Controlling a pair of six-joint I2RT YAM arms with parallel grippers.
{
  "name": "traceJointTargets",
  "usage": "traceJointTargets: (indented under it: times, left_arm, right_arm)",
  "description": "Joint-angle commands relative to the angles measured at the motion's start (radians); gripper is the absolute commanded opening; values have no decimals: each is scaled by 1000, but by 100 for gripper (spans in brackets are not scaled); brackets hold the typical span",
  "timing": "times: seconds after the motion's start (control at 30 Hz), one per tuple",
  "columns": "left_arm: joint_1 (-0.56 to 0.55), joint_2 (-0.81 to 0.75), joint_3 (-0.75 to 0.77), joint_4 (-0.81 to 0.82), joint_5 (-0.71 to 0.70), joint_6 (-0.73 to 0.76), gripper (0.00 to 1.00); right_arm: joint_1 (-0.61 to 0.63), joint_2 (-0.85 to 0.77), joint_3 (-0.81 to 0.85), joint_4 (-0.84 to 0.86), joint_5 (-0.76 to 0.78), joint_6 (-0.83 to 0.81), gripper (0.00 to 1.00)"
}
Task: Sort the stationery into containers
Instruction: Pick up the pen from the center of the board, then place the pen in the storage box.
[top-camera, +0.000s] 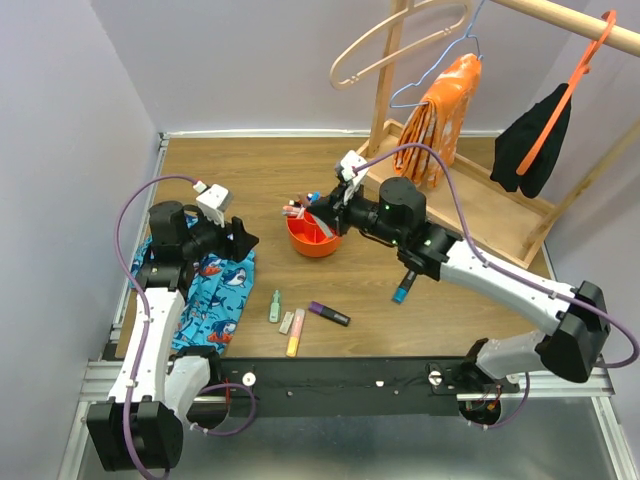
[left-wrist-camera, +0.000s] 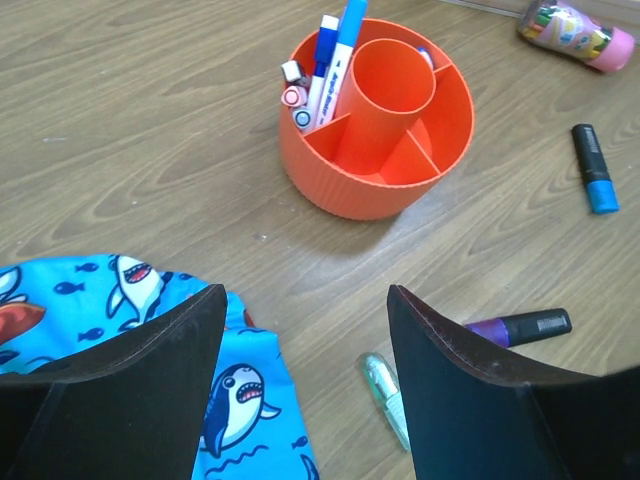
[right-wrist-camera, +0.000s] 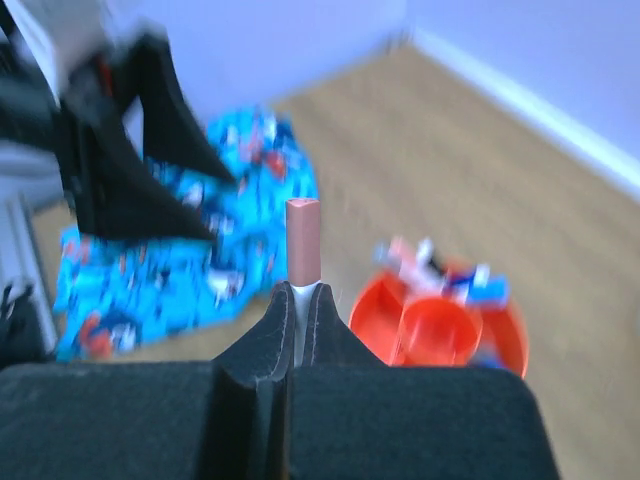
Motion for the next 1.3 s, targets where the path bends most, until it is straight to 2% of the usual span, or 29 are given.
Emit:
traceJointTargets:
  times: [0.0,0.1,0.3,0.63,0.83,0.87,1.07,1.27]
  left_arm:
    - [6,32,-19,75,111,-18,74]
    - [5,50,-9,82,136,-23,75]
    - [5,102,39,102,189,-58,74]
    - [5,263,166,182,166,-58,70]
    - [6,404,241,311,146,-170,52]
    - [6,424,260,329,148,-188,44]
    - [3,533,323,409,166,-261,19]
    - [-21,598,346,447,179,-293,16]
  right_arm:
    - [-1,107,-17,475,11,-106,1]
    - [-4,177,-34,653,5,-156,1]
    - [-18,331,-22,868,-19,-152,1]
    - [-78,495,-7,1001,-24,-106,1]
    - [-98,535,-11,1022,-30,-77,1]
    - [-99,544,-13,1025,-32,-77,1]
    - [-104,570,-22,1050,-38,-57,1]
    - [-102,618,-29,1074,-47,-38,1]
